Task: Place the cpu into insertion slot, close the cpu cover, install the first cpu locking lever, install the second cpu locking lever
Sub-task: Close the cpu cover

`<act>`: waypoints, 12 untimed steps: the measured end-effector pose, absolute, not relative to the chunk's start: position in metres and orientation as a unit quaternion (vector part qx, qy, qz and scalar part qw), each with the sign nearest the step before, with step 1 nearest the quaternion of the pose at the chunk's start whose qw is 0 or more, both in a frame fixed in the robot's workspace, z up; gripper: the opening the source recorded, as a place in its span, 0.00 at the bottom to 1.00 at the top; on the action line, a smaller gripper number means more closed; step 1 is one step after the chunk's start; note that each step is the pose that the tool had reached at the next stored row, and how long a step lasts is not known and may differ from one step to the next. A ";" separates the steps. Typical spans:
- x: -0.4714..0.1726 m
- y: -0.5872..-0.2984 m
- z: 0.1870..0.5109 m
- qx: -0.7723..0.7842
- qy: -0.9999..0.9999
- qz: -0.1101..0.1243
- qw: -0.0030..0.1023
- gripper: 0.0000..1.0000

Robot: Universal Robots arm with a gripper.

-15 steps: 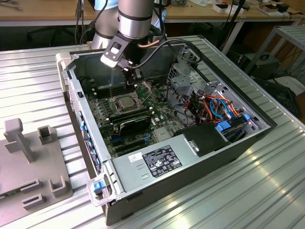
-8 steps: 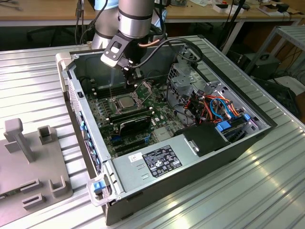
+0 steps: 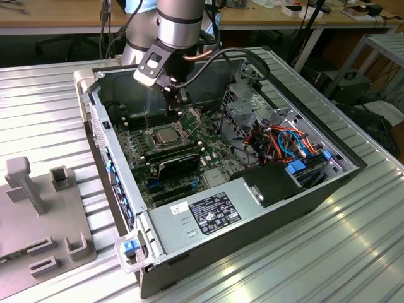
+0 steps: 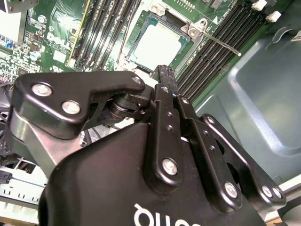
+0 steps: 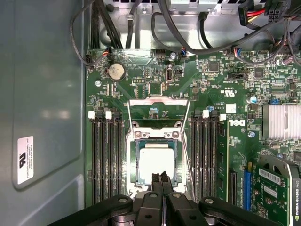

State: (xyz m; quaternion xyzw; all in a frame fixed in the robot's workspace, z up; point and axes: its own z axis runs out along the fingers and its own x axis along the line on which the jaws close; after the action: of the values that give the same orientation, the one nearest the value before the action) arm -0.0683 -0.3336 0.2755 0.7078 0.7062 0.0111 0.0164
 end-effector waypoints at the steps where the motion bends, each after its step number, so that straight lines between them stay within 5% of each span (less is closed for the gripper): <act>1: -0.068 -0.334 0.276 0.708 0.706 0.011 0.016 0.11; 12: -0.068 -0.334 0.281 0.708 0.706 0.011 0.016 0.11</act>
State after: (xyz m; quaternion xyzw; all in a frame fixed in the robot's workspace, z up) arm -0.0680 -0.3336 0.2810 0.7077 0.7062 0.0107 0.0161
